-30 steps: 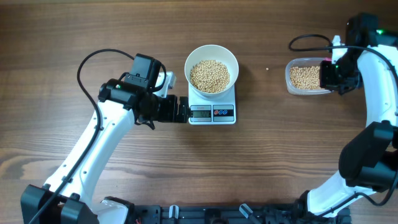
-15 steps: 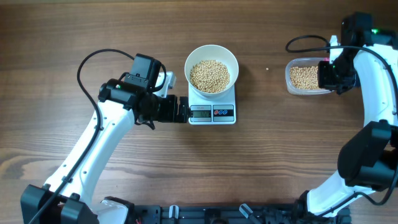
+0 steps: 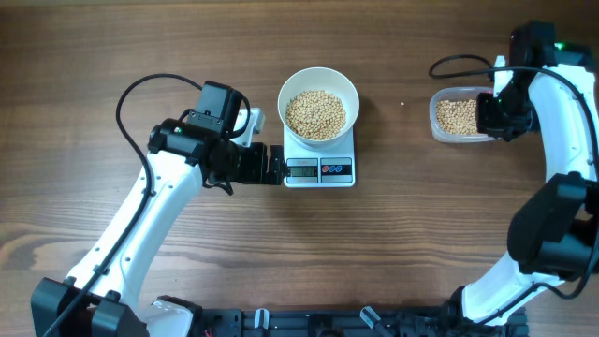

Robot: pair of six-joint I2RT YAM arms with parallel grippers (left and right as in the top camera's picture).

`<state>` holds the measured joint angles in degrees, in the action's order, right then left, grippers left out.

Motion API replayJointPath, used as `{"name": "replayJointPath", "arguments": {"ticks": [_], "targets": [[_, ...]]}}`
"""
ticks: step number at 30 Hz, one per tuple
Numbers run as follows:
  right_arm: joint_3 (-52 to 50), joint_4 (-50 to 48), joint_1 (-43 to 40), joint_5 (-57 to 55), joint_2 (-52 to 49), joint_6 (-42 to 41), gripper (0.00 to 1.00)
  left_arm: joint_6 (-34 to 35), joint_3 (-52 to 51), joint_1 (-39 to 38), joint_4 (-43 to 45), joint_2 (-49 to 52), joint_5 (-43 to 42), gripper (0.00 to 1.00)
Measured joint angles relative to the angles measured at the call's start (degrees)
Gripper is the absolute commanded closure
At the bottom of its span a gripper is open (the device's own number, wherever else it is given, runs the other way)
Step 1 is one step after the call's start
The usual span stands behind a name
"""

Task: Scoop item into bowl and weigh 150g on scale
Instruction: 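Lower the scoop into the soybeans and drag it to fill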

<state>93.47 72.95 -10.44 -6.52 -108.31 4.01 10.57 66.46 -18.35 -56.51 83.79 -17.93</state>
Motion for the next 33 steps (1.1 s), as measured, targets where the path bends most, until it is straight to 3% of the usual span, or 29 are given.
{"name": "replayJointPath", "arguments": {"ticks": [33], "targets": [[0.0, 1.6, 4.5, 3.1, -4.4, -0.3, 0.96, 0.0, 0.0, 0.0, 0.0, 0.0, 0.0, 0.0]]}}
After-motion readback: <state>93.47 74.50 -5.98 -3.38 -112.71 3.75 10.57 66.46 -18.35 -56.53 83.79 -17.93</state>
